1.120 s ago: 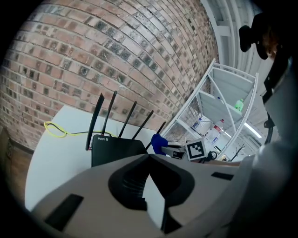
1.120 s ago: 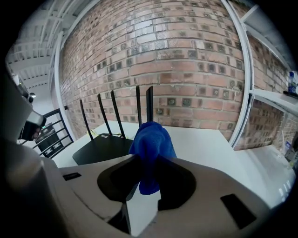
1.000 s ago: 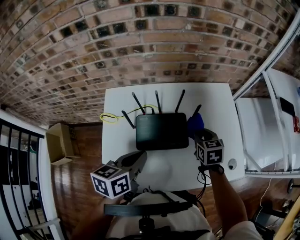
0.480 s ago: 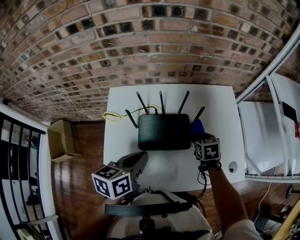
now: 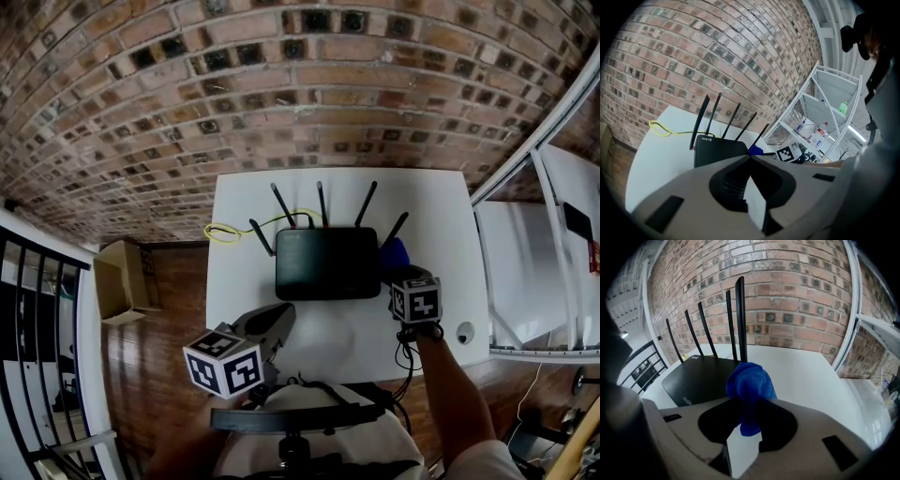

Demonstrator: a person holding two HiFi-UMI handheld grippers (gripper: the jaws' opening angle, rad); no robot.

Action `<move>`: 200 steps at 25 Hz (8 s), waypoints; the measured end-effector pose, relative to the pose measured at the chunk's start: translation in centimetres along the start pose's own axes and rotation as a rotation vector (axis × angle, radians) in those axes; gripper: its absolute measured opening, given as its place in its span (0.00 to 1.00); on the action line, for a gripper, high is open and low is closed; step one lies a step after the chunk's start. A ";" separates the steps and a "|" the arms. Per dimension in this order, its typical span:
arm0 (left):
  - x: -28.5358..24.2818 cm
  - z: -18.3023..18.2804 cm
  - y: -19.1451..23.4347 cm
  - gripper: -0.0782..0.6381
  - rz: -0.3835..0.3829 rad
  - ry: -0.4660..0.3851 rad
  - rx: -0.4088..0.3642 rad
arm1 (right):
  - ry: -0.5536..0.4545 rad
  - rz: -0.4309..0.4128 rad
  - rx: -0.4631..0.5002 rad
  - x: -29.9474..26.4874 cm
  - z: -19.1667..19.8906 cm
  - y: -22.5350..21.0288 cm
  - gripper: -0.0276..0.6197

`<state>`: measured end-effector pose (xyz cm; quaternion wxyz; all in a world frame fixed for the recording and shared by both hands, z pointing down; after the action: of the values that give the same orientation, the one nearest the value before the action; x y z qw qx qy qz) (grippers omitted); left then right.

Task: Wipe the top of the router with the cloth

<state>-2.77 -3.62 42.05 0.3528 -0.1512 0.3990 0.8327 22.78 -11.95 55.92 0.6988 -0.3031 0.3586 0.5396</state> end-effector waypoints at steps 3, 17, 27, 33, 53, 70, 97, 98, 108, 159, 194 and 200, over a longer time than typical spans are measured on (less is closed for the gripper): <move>0.0 0.0 0.0 0.15 0.004 0.001 -0.001 | -0.028 -0.005 0.004 0.7 -0.5 0.3 0.23; 0.4 0.1 0.4 0.15 0.022 -0.002 0.000 | -0.200 -0.134 0.095 5.1 -5.3 8.2 0.23; 1.4 -0.2 0.8 0.15 0.020 -0.018 0.000 | -0.358 -0.146 0.094 6.9 -13.7 11.6 0.23; 1.9 -0.1 1.2 0.15 0.006 -0.026 0.007 | -0.485 -0.137 0.028 8.9 -18.4 11.5 0.23; 2.5 0.2 1.7 0.15 -0.022 -0.037 0.028 | -0.196 -0.045 -0.208 -1.3 -11.5 8.0 0.23; 3.5 0.5 2.6 0.15 -0.038 -0.054 0.054 | -0.164 -0.052 -0.130 -1.4 -11.0 9.2 0.23; 4.4 0.5 3.3 0.15 -0.038 -0.065 0.066 | -0.305 -0.049 0.129 2.2 -16.4 12.4 0.23; 4.4 0.6 3.4 0.15 -0.039 -0.064 0.066 | -0.289 -0.051 0.135 1.8 -16.1 12.4 0.23; 5.0 0.9 4.2 0.15 -0.058 -0.077 0.087 | -0.122 -0.058 0.170 -2.4 -13.2 13.1 0.23; 6.3 1.3 5.5 0.15 0.000 -0.053 0.065 | -0.336 -0.180 -0.057 3.7 -18.4 18.7 0.23; 7.3 1.8 6.3 0.15 -0.041 -0.085 0.102 | -0.351 -0.220 0.016 4.0 -19.9 20.3 0.23; 7.3 2.0 6.3 0.15 -0.037 -0.088 0.107 | -0.460 -0.253 0.019 7.1 -22.8 21.1 0.23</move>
<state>-12.34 -1.43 42.95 0.3929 -0.1026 0.4242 0.8094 -0.56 -21.72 36.51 0.8269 -0.2080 0.1545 0.4991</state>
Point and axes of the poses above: the fingertips, and each gripper's own axes: x backward along the fingers, y to its left, z out of its underside, the point moved 2 cm from there along x, backward along the fingers, and after that the axes turned 5 degrees about y, right-handed, at the moved point
